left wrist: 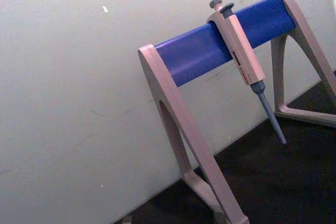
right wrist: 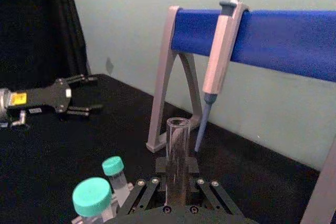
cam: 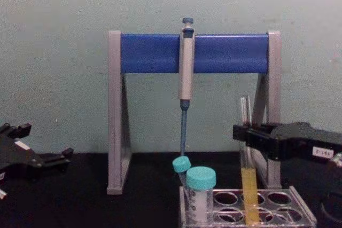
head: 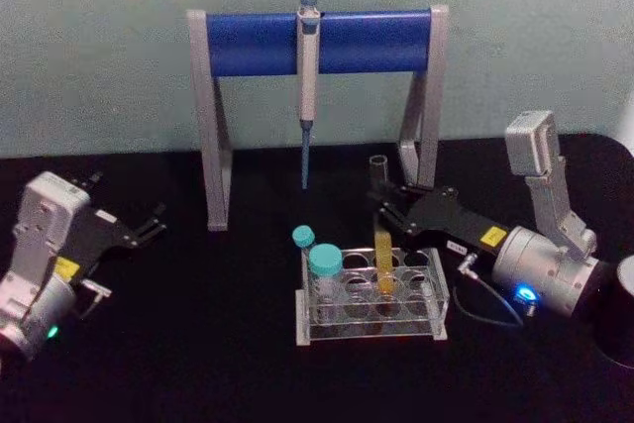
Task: Pick up the test tube from the test tube rack, shake it, then place it back into the test tube rack.
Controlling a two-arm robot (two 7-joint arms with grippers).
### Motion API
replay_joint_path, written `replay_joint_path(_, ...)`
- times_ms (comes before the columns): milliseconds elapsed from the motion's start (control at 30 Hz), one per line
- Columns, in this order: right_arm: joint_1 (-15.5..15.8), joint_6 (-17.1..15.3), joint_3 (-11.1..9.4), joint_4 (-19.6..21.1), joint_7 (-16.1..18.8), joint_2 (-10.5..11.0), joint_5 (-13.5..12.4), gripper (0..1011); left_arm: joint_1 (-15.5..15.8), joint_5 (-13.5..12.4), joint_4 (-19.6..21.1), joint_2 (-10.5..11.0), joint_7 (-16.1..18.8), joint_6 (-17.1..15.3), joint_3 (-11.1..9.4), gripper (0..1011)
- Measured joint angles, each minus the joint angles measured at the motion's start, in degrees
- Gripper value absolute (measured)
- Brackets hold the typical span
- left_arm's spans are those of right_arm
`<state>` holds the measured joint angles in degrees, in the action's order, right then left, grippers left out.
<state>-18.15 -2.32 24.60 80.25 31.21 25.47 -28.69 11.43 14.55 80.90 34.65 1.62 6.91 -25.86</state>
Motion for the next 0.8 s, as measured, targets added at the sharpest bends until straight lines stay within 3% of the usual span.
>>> replay_joint_path(200, 0.59, 1.00, -0.65, 1.61, -0.11, 0.36, -1.11, 233, 0.00, 0.00, 0.00, 0.00, 0.00, 0.00, 0.00, 1001)
replay_joint_path(567, 2.78, 9.51, -3.95, 3.86, -0.35, -0.24, -2.79, 233, 0.00, 0.00, 0.00, 0.00, 0.00, 0.00, 0.00, 1001)
replay_joint_path(800, 3.18, 12.28, -5.14, 4.36, -0.53, -0.56, -2.39, 233, 0.00, 0.00, 0.00, 0.00, 0.00, 0.00, 0.00, 1001)
